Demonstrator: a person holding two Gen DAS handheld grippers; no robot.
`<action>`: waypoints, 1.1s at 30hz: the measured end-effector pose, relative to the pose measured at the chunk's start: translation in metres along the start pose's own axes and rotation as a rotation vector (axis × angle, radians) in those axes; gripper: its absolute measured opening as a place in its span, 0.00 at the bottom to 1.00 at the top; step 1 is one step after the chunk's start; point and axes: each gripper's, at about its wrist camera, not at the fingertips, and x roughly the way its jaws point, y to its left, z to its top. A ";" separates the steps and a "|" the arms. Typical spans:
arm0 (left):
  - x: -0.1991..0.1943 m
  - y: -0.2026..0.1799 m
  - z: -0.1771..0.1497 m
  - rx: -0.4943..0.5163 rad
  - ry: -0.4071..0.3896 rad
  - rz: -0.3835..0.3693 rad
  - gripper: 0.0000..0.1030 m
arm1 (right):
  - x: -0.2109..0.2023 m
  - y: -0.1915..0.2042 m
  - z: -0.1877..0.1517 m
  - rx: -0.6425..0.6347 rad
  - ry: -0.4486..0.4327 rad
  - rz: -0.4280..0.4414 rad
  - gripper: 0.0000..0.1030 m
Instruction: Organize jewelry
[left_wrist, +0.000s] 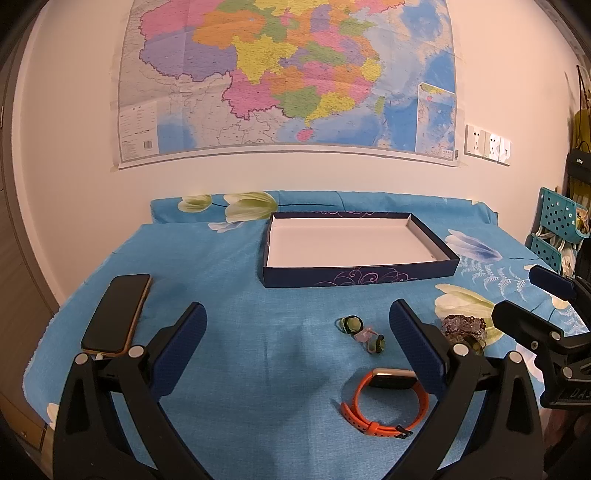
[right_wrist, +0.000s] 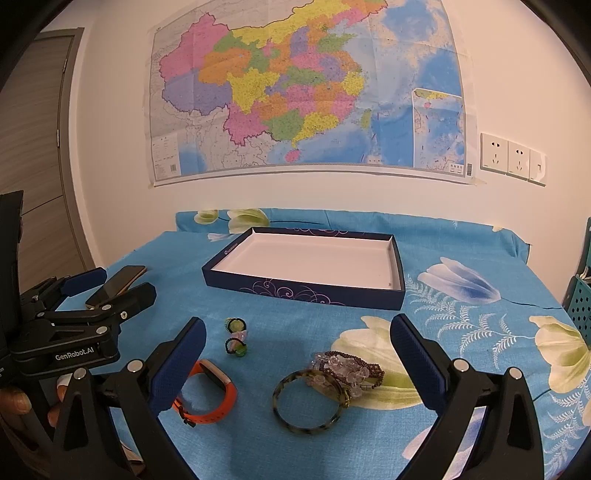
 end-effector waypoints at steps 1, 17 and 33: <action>0.001 0.000 0.000 0.001 0.001 0.000 0.95 | 0.000 0.000 0.000 0.000 0.002 0.001 0.94; 0.006 -0.004 -0.004 0.004 0.009 -0.007 0.95 | 0.002 0.000 -0.002 0.001 0.005 0.002 0.94; 0.010 -0.004 -0.010 0.008 0.024 -0.017 0.95 | 0.003 -0.006 -0.004 0.015 0.012 -0.007 0.94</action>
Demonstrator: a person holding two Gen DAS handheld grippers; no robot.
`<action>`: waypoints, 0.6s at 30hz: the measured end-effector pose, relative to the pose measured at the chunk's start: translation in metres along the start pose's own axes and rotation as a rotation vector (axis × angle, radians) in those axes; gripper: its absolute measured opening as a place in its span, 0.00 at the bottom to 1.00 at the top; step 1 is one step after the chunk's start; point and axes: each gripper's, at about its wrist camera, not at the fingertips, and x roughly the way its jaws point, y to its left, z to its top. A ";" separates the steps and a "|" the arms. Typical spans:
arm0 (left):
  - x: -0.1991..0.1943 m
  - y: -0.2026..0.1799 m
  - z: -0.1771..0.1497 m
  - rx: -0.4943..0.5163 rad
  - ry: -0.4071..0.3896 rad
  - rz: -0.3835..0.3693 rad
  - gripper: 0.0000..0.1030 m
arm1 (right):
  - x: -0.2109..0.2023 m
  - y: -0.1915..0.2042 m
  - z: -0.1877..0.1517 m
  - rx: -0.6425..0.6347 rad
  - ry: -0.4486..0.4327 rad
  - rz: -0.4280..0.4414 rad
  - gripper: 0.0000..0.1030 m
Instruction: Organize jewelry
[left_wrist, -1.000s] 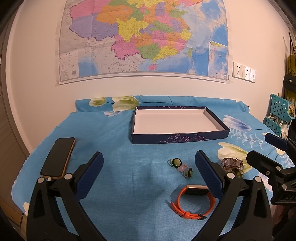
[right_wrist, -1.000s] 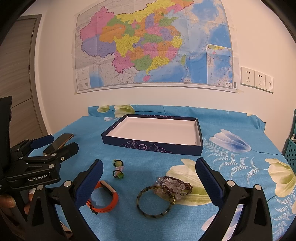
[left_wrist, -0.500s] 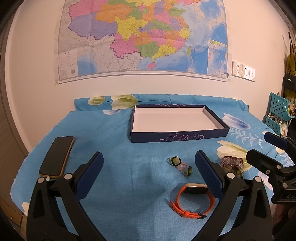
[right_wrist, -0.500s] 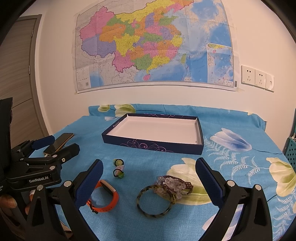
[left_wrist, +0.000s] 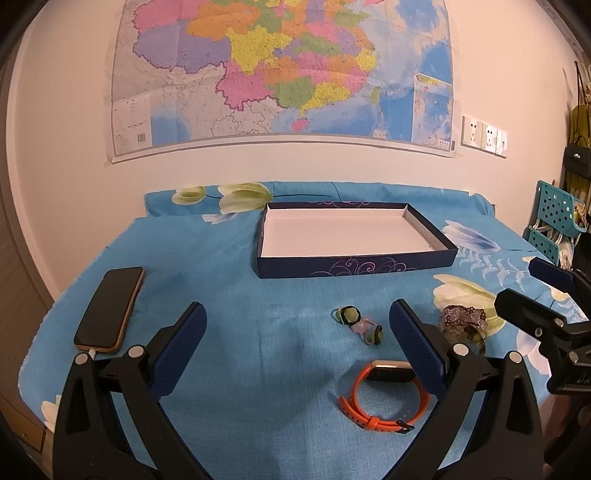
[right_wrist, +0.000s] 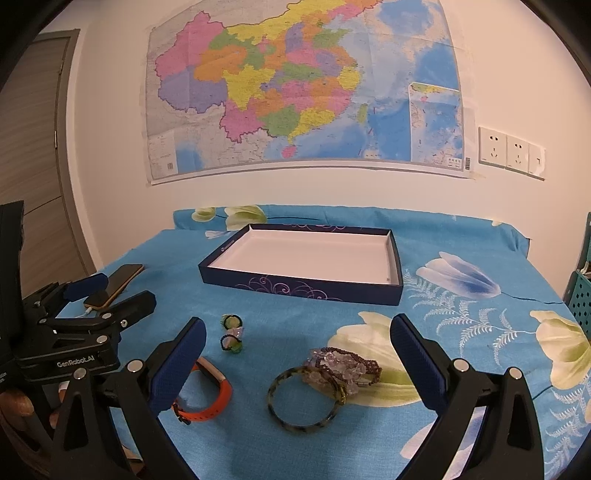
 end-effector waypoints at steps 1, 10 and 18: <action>0.000 0.000 0.000 0.000 0.000 -0.001 0.95 | 0.000 0.000 0.000 -0.001 -0.001 0.000 0.94; 0.008 0.002 -0.006 0.021 0.043 -0.030 0.95 | 0.005 -0.005 -0.004 -0.009 0.045 0.001 0.94; 0.017 -0.007 -0.023 0.098 0.119 -0.118 0.92 | 0.024 -0.023 -0.024 0.036 0.198 0.031 0.79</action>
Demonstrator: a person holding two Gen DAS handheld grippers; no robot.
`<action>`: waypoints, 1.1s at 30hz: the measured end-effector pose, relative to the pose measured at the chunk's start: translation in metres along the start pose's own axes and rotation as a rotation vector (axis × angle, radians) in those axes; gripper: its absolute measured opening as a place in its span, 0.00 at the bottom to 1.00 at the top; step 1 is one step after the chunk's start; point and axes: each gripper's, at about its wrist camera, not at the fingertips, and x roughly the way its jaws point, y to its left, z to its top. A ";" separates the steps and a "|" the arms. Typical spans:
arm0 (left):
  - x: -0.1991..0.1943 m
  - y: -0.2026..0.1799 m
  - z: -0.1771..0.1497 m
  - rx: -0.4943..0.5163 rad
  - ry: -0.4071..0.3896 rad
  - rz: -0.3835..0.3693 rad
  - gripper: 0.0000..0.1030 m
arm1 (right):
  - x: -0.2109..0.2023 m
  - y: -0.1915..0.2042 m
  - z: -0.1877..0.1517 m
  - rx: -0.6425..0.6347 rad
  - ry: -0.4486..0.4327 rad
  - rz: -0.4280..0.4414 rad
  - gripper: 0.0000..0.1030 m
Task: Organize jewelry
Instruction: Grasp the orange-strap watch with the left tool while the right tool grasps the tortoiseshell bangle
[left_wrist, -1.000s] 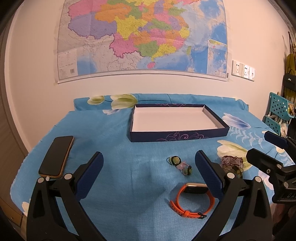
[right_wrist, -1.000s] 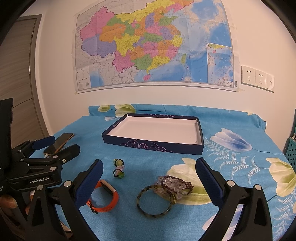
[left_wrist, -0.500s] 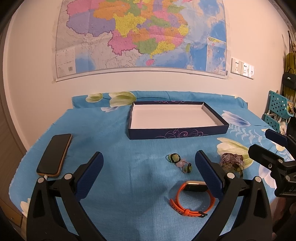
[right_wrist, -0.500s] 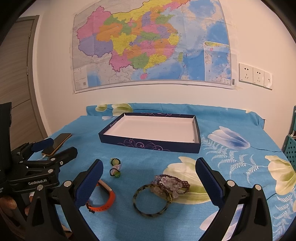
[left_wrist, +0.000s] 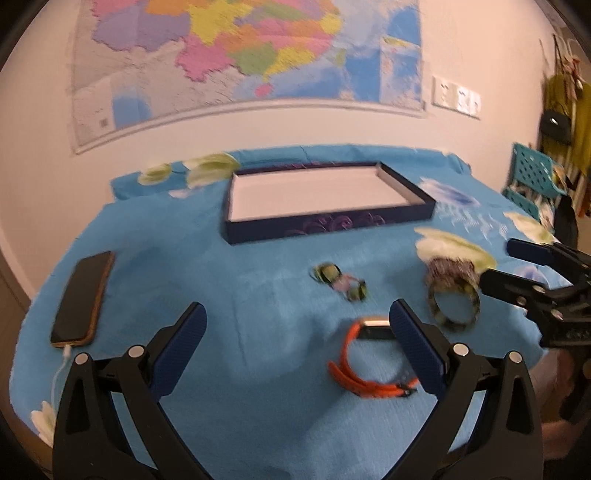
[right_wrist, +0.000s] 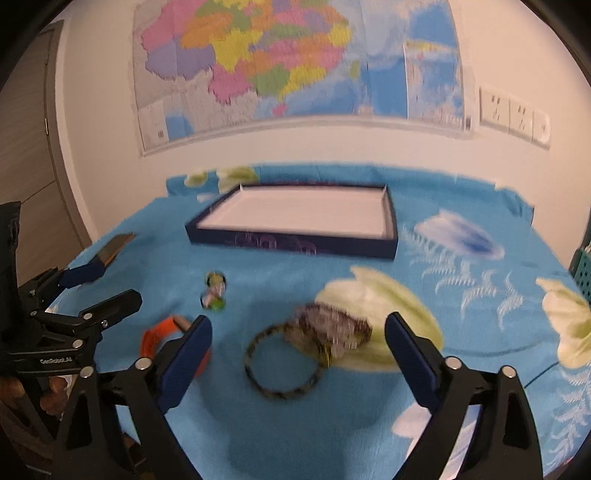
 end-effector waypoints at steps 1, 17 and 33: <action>0.003 -0.002 -0.002 0.008 0.011 -0.009 0.91 | 0.003 -0.001 -0.002 0.007 0.019 0.007 0.76; 0.035 -0.018 -0.012 0.058 0.152 -0.163 0.37 | 0.027 -0.017 -0.017 0.123 0.178 0.081 0.30; 0.037 -0.020 -0.008 0.063 0.169 -0.165 0.07 | 0.014 -0.025 -0.003 0.127 0.123 0.133 0.05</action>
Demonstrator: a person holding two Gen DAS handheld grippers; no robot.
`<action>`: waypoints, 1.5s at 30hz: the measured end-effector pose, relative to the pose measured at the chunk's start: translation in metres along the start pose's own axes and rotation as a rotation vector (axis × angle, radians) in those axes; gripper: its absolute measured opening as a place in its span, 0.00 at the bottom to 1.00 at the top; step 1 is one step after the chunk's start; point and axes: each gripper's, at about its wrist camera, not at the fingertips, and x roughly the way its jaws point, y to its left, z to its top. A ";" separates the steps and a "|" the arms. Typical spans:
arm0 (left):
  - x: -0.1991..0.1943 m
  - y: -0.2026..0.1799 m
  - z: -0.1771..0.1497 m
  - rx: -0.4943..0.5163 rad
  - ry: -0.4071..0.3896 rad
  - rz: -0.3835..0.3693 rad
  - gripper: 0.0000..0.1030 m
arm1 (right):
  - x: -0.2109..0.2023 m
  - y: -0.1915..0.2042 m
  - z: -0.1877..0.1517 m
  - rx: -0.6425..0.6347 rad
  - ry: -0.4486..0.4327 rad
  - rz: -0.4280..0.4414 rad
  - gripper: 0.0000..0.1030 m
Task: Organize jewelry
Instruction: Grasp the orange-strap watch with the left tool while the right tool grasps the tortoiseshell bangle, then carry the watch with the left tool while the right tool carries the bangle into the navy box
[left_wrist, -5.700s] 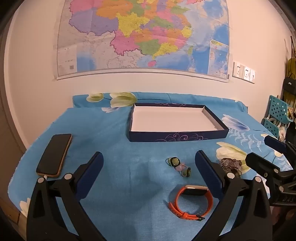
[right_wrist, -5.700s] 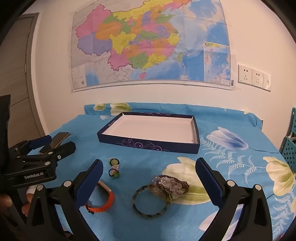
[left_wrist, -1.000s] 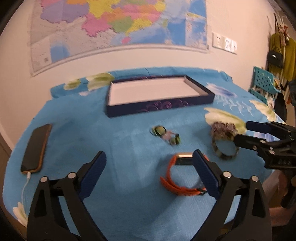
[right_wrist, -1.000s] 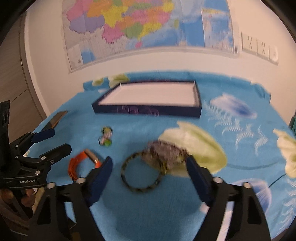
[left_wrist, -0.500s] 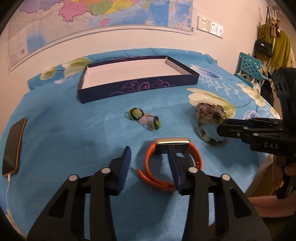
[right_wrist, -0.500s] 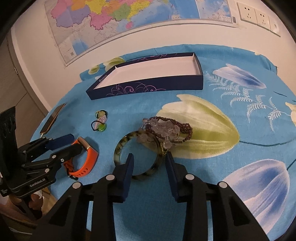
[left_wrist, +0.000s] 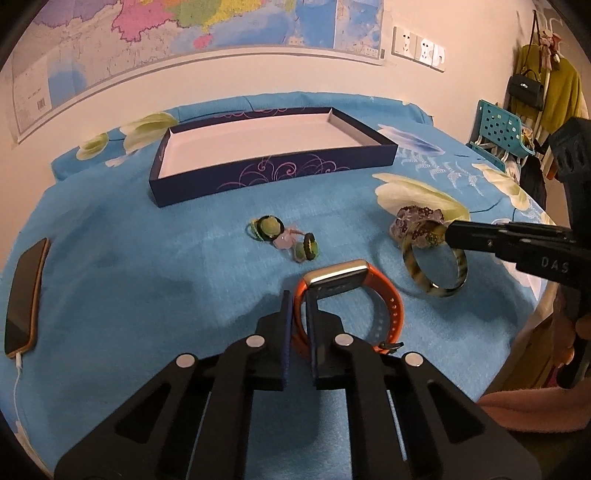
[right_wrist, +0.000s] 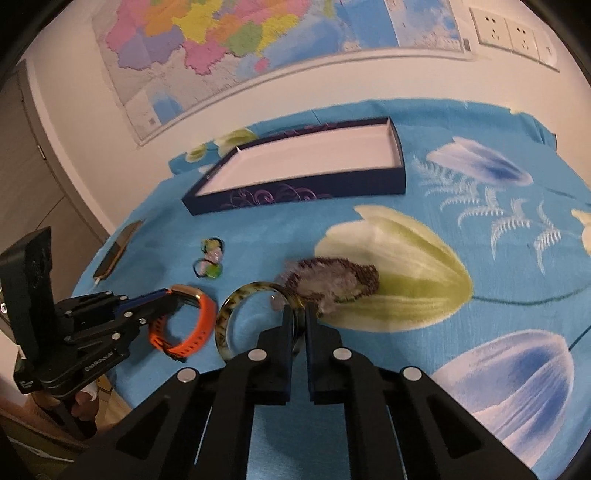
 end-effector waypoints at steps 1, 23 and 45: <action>-0.001 0.001 0.001 -0.004 -0.003 -0.004 0.07 | -0.001 0.000 0.001 -0.002 -0.004 0.002 0.05; -0.015 0.044 0.065 -0.087 -0.116 -0.036 0.07 | 0.004 -0.008 0.079 -0.067 -0.132 0.016 0.05; 0.080 0.100 0.179 -0.149 -0.106 0.009 0.07 | 0.099 -0.038 0.188 -0.092 -0.089 -0.058 0.05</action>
